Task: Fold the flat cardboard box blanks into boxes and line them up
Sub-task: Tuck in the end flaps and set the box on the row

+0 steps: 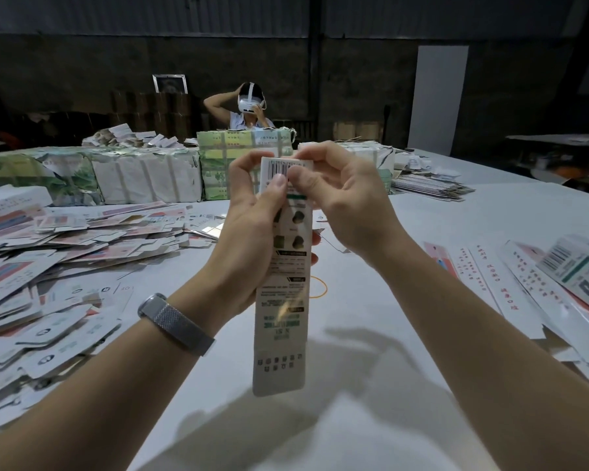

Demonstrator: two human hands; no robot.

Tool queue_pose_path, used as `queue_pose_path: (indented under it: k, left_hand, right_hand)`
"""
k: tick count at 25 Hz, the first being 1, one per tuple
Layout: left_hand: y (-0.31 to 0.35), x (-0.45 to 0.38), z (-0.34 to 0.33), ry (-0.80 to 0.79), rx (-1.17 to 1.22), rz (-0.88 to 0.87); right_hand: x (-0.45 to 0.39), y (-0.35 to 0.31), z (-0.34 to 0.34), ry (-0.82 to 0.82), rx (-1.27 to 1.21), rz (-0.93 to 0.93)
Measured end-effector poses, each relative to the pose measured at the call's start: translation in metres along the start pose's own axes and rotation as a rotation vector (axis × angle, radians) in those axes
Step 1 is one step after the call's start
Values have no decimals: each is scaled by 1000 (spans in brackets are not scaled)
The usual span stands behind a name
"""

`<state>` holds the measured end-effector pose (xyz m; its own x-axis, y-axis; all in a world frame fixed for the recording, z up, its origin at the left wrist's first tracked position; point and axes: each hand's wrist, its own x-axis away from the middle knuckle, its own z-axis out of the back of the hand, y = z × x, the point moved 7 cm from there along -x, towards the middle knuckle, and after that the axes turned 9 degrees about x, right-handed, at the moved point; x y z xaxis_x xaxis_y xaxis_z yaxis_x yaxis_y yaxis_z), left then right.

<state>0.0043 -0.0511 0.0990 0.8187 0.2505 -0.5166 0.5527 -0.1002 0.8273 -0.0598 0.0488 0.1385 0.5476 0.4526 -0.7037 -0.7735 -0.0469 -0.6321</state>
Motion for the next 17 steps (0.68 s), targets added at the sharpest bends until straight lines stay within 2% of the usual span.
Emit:
queue_pose_path:
  k: [5, 9, 13, 17]
  left_hand:
    - [-1, 2, -4, 8, 15, 20]
    - [2, -1, -8, -13, 85, -32]
    - [3, 1, -15, -79, 246, 58]
    - [-5, -1, -16, -72, 46, 90]
  right_hand:
    - [2, -4, -1, 46, 117, 39]
    - [6, -12, 0, 212, 371, 36]
    - [3, -15, -9, 75, 389, -38]
    - [-1, -15, 8, 13, 557, -78]
